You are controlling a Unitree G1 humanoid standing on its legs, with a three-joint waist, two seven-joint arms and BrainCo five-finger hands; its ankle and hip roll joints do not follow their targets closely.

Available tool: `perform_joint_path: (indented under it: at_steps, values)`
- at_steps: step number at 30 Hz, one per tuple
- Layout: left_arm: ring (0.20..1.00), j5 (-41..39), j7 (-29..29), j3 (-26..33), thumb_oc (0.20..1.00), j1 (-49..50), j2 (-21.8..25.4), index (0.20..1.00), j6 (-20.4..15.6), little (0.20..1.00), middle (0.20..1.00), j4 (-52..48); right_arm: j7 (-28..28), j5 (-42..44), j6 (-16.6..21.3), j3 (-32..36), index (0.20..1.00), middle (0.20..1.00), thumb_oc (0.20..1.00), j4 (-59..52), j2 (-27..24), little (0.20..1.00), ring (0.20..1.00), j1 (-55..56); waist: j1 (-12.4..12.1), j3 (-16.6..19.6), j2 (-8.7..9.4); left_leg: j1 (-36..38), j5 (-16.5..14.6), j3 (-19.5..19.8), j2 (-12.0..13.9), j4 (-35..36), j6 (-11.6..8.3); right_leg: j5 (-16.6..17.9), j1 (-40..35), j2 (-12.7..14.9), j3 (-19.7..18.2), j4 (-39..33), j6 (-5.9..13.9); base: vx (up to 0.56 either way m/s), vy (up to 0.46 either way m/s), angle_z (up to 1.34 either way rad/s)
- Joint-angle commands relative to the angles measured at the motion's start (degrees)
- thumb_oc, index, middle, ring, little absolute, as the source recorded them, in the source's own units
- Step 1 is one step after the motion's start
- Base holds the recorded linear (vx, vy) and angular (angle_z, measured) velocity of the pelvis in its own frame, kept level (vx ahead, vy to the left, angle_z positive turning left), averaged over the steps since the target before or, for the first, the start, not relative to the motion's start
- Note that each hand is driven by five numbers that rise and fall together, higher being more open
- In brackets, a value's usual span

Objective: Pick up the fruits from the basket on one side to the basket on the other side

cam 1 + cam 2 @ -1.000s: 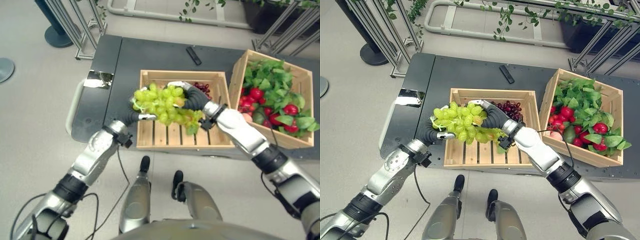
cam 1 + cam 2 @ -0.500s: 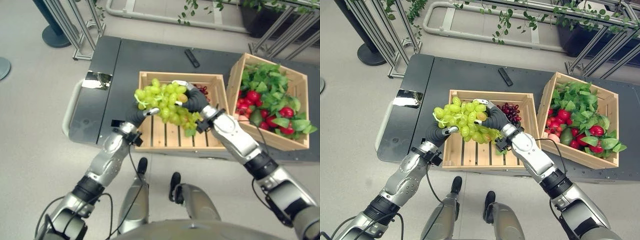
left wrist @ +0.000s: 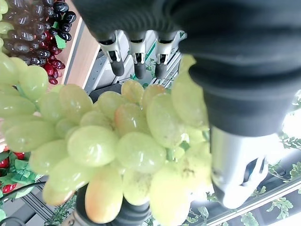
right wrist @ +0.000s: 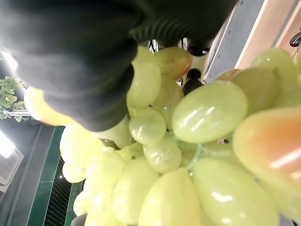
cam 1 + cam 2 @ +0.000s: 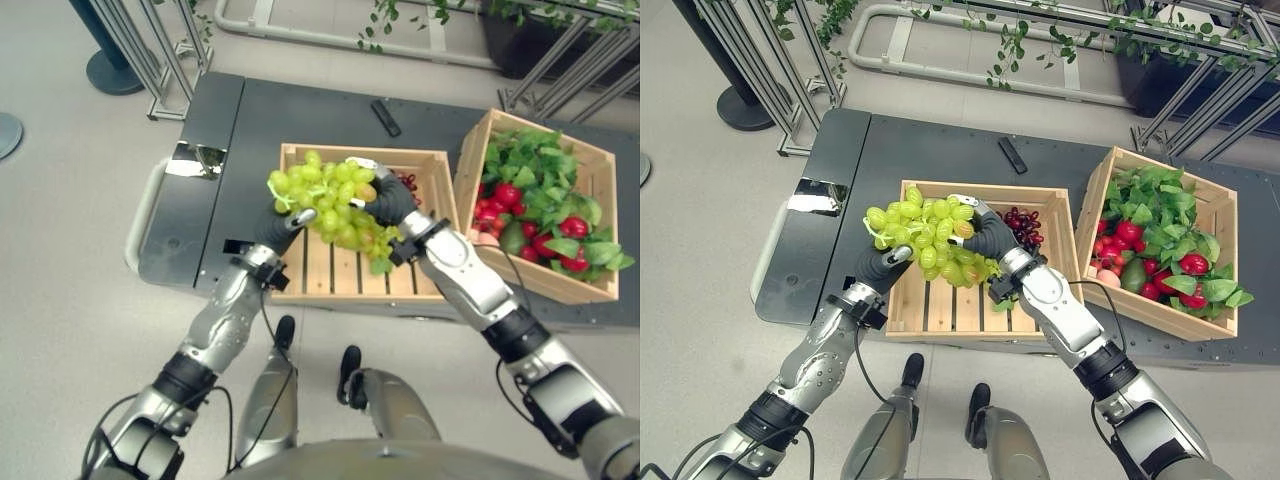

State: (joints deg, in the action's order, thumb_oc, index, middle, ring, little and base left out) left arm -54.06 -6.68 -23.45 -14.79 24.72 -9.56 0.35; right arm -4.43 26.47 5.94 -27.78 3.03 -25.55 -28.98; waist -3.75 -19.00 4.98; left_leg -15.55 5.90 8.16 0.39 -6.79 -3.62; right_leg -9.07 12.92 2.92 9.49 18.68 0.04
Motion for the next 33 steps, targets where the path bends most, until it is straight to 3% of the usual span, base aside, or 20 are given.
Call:
perform_joint_path:
  at_steps: [1,9,10,11,33]
  values:
    - [1.000,-1.5,-1.7,-0.6,1.000,-0.9,-2.4,1.000,-1.5,1.000,1.000,-0.1,-1.8,3.2,6.7,0.1,0.200,0.200,0.200,-7.1,4.7,0.200,0.200,-1.5,1.0,2.8,1.52,1.9,-6.0,0.1,1.2,-2.3,0.88,4.6,-2.8,4.9,-1.6,-3.7,7.71,0.00,0.000,0.00]
    - [1.000,-3.3,-2.1,-0.8,1.000,-1.1,-3.8,1.000,-1.4,1.000,1.000,0.5,-2.5,4.1,6.4,-0.2,0.200,0.200,0.200,-7.1,5.5,0.200,0.200,-0.6,1.1,2.8,1.74,1.9,-6.0,0.0,1.3,-2.3,0.94,4.7,-2.7,5.0,-1.6,-3.9,7.79,0.00,0.000,0.00]
    - [0.564,-3.3,-2.0,-1.0,0.564,-1.2,-4.2,0.564,-1.4,0.564,0.564,0.7,-2.7,4.2,6.4,-0.4,0.200,0.200,0.200,-7.2,5.6,0.200,0.200,-0.1,1.2,2.8,1.82,1.9,-6.0,0.0,1.3,-2.3,0.94,4.7,-2.6,5.0,-1.5,-3.8,7.81,0.00,0.000,0.00]
    - [0.200,-3.3,-2.0,-1.1,0.200,-1.2,-4.4,0.200,-1.4,0.200,0.200,0.8,-2.7,4.3,6.4,-0.4,0.200,0.200,0.200,-7.3,5.6,0.200,0.200,0.0,1.2,2.8,1.87,1.9,-6.0,0.0,1.3,-2.3,0.95,4.7,-2.6,5.0,-1.5,-3.8,7.79,0.00,0.000,0.00]
    - [0.200,-1.5,-2.0,-2.6,0.200,-0.9,-6.5,0.200,-1.6,0.200,0.200,2.6,-4.2,8.9,5.5,-1.1,0.200,0.200,0.200,-6.8,6.7,0.200,0.200,3.1,1.3,2.6,1.89,2.1,-5.7,-0.1,1.5,-1.4,0.86,4.8,-2.5,4.9,-1.4,-3.8,7.81,0.00,0.000,0.00]
